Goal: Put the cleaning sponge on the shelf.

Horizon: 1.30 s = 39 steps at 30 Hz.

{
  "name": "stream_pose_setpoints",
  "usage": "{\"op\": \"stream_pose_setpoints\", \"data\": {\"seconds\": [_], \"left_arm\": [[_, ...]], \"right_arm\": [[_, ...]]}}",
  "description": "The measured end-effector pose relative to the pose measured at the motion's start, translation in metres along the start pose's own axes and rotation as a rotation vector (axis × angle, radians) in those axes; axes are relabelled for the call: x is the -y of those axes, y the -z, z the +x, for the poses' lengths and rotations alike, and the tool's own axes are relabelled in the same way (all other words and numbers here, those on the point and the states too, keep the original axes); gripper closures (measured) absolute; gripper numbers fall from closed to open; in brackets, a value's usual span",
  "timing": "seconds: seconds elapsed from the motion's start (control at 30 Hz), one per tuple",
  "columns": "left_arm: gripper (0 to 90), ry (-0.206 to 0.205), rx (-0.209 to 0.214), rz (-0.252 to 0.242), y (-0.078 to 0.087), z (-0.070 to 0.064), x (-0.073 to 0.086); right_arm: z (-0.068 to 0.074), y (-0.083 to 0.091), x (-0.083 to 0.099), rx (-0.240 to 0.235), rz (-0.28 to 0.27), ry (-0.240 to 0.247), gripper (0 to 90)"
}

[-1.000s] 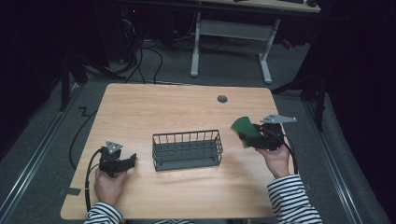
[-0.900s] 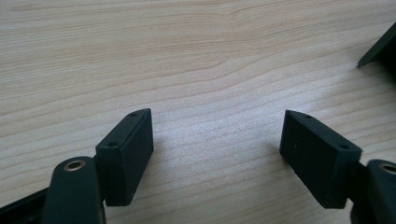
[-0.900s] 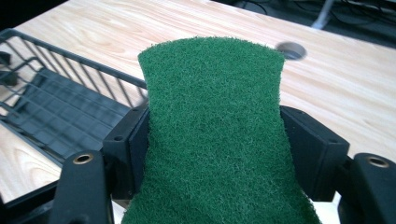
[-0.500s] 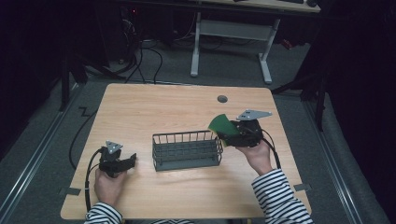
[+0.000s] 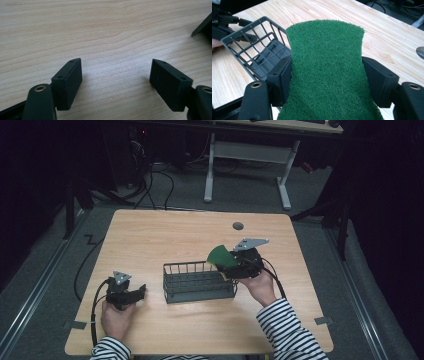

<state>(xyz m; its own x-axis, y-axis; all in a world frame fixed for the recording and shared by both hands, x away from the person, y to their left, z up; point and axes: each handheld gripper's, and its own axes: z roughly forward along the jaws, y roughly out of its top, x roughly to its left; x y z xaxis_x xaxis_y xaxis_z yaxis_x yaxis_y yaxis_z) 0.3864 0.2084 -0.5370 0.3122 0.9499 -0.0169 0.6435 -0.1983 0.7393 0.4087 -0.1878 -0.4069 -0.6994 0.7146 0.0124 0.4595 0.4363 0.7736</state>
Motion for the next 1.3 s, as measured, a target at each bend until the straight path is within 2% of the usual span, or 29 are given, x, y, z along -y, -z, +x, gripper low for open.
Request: {"op": "stream_pose_setpoints", "data": {"seconds": [0.3,0.6,0.7,0.87,1.17,1.3], "left_arm": [[26.7,0.0,0.0,0.0,0.0,0.0,0.0],[26.7,-0.001,0.0,0.001,0.0,0.0,0.0],[26.7,-0.001,0.0,0.001,0.0,0.0,0.0],[26.7,-0.001,0.0,0.001,0.0,0.0,0.0],[26.7,0.0,0.001,0.002,0.0,0.0,0.0],[26.7,0.0,0.001,0.001,0.0,0.0,0.0]], "right_arm": [[0.009,-0.014,-0.002,0.0,0.013,0.023,30.2],[0.016,-0.028,-0.001,0.029,0.042,0.048,30.0],[0.017,-0.033,0.001,0.053,0.068,0.073,29.9],[0.017,-0.034,0.001,0.054,0.067,0.071,29.7],[0.019,-0.036,0.003,0.059,0.117,0.082,29.3],[0.019,-0.037,0.005,0.059,0.123,0.089,29.5]]}}
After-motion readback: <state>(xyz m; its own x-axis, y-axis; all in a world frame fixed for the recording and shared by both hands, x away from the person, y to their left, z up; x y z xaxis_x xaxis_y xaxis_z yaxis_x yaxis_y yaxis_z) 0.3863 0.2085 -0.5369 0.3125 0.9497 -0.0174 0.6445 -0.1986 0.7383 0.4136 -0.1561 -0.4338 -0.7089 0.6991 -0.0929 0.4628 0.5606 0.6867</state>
